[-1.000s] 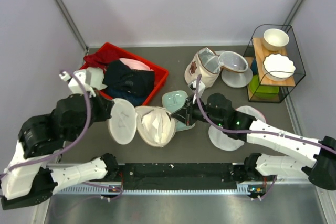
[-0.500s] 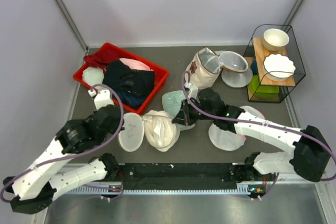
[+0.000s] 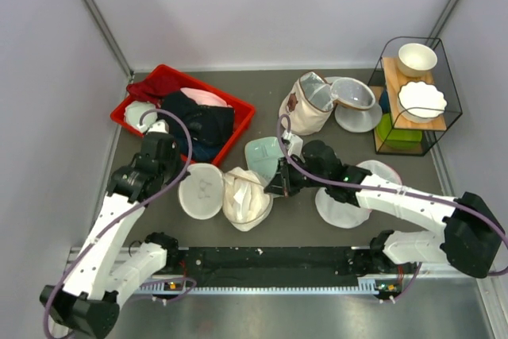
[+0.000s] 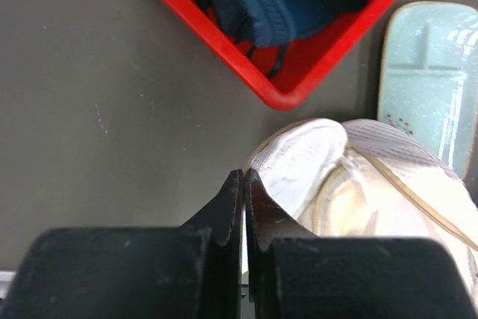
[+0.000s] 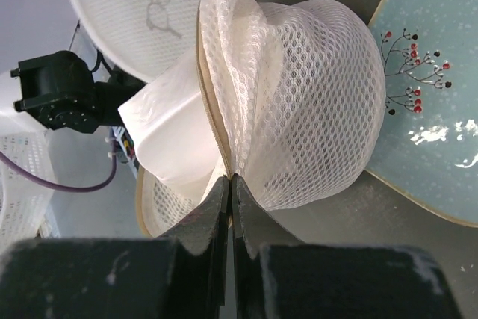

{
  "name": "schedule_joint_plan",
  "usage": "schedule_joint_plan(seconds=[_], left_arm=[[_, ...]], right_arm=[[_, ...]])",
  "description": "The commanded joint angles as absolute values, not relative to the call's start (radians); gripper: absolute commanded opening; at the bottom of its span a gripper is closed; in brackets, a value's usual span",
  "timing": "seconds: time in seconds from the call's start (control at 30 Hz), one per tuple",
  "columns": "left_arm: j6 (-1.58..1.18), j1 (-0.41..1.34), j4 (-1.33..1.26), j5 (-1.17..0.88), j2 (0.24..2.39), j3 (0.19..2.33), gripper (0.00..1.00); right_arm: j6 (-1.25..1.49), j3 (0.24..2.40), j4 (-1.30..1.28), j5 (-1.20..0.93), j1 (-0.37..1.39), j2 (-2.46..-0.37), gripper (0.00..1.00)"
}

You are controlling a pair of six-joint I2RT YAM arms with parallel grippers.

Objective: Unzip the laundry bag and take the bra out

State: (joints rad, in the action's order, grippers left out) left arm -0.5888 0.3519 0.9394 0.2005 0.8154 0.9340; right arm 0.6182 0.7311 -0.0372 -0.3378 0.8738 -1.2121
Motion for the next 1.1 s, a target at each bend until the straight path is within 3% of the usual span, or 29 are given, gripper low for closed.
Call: schedule_joint_plan(seconds=[0.0, 0.07, 0.13, 0.2, 0.4, 0.57, 0.73, 0.9, 1.07], left_arm=[[-0.528, 0.233, 0.799, 0.075, 0.856, 0.858, 0.04], [-0.529, 0.215, 0.804, 0.061, 0.859, 0.853, 0.15], [-0.519, 0.213, 0.833, 0.07, 0.848, 0.882, 0.56], [-0.499, 0.213, 0.886, 0.064, 0.835, 0.963, 0.74], [-0.514, 0.316, 0.992, 0.124, 0.83, 1.15, 0.79], [-0.641, 0.65, 1.039, 0.302, 0.874, 1.19, 0.77], [-0.641, 0.762, 0.91, 0.108, 0.933, 1.096, 0.78], [-0.676, 0.827, 0.775, 0.071, 0.975, 1.002, 0.81], [-0.684, 0.844, 0.73, 0.063, 1.057, 0.951, 0.77]], right_arm=[[0.643, 0.712, 0.055, -0.363, 0.865, -1.207, 0.0], [0.655, 0.709, 0.081, -0.377, 0.865, -1.221, 0.0], [0.663, 0.712, 0.097, -0.382, 0.867, -1.227, 0.0], [0.667, 0.716, 0.106, -0.388, 0.865, -1.236, 0.0], [0.676, 0.755, 0.103, -0.348, 0.865, -1.235, 0.0], [0.701, 0.801, 0.107, -0.298, 0.865, -1.236, 0.0], [0.721, 0.819, 0.112, -0.281, 0.865, -1.239, 0.0], [0.722, 0.815, 0.091, -0.262, 0.865, -1.239, 0.0], [0.727, 0.807, 0.077, -0.252, 0.864, -1.241, 0.0]])
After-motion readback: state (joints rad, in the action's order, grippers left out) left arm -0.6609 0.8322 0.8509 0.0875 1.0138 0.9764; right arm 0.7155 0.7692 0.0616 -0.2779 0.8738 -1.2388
